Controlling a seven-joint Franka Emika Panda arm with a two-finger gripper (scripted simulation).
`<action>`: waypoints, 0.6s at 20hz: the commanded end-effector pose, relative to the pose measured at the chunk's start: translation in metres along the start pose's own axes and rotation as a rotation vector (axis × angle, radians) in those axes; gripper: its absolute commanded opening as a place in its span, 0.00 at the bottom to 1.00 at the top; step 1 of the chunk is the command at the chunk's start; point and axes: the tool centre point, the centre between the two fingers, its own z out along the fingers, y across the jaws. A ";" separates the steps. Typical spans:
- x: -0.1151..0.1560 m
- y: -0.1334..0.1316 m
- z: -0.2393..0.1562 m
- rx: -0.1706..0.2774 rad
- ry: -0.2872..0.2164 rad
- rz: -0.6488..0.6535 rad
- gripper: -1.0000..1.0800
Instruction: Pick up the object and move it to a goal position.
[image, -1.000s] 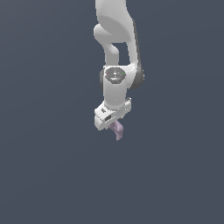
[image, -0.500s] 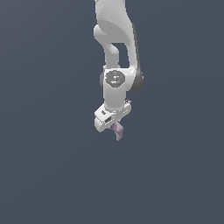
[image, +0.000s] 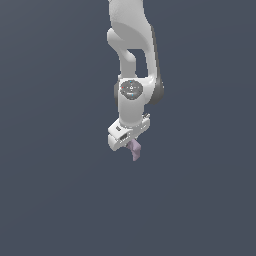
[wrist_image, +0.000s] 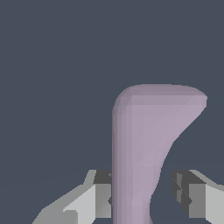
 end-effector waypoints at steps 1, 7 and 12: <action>0.002 0.002 -0.004 -0.001 0.001 0.000 0.00; 0.010 0.011 -0.027 0.000 0.001 0.000 0.00; 0.021 0.024 -0.057 0.000 0.001 0.000 0.00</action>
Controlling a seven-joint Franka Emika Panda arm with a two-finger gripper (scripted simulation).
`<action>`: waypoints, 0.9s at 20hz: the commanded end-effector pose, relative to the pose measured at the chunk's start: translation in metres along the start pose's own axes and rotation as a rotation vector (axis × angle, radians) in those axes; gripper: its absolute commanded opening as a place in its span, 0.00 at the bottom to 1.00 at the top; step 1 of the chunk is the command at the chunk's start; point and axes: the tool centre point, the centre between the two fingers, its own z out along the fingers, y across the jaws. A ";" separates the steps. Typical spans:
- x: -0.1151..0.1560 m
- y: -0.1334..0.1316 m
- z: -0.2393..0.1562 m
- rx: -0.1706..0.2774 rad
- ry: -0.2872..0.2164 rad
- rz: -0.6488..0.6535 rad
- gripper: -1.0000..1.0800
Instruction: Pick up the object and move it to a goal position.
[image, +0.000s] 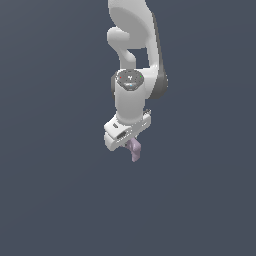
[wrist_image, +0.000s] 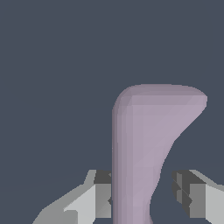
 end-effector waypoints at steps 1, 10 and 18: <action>0.006 0.007 -0.017 0.000 0.001 0.000 0.00; 0.033 0.036 -0.086 0.000 0.001 0.000 0.00; 0.053 0.058 -0.134 0.000 0.001 0.000 0.00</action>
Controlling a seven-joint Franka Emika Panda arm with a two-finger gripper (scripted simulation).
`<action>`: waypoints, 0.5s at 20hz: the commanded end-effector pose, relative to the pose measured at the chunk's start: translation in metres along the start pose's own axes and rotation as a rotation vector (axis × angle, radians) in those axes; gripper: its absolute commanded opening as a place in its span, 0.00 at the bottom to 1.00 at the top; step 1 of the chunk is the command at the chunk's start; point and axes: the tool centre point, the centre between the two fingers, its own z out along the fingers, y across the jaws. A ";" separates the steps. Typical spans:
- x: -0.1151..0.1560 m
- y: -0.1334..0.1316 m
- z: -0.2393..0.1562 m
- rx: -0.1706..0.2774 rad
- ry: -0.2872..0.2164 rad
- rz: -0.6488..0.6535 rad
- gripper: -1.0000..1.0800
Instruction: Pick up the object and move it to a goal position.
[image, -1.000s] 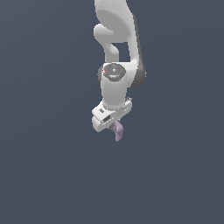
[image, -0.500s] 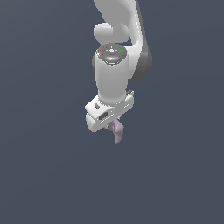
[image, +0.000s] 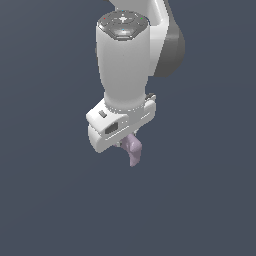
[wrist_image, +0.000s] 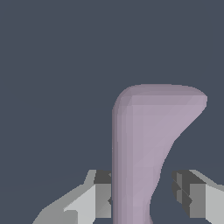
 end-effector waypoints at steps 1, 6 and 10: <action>0.006 0.006 -0.014 0.000 0.000 0.000 0.00; 0.015 0.016 -0.034 0.000 0.000 0.000 0.00; 0.019 0.021 -0.045 0.000 0.000 0.000 0.00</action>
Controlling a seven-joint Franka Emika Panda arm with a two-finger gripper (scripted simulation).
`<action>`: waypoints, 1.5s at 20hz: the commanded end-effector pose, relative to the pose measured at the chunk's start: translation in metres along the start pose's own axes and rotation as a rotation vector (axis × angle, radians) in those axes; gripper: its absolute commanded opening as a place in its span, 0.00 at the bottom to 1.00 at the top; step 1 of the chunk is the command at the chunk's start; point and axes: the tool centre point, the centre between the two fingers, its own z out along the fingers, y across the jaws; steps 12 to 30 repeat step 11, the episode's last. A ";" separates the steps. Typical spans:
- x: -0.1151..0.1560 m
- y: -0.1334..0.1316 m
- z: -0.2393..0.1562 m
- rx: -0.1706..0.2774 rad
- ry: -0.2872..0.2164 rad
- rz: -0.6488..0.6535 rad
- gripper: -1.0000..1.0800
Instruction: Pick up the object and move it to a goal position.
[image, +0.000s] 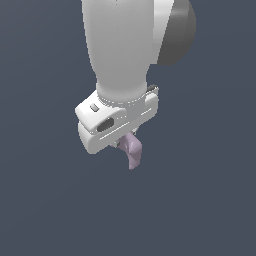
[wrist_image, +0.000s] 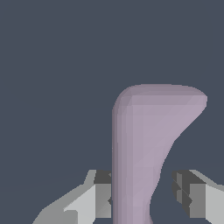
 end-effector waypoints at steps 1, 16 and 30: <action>0.003 0.003 -0.006 0.000 0.000 0.000 0.00; 0.007 0.007 -0.014 0.000 0.000 0.000 0.00; 0.007 0.007 -0.014 0.000 0.000 0.000 0.00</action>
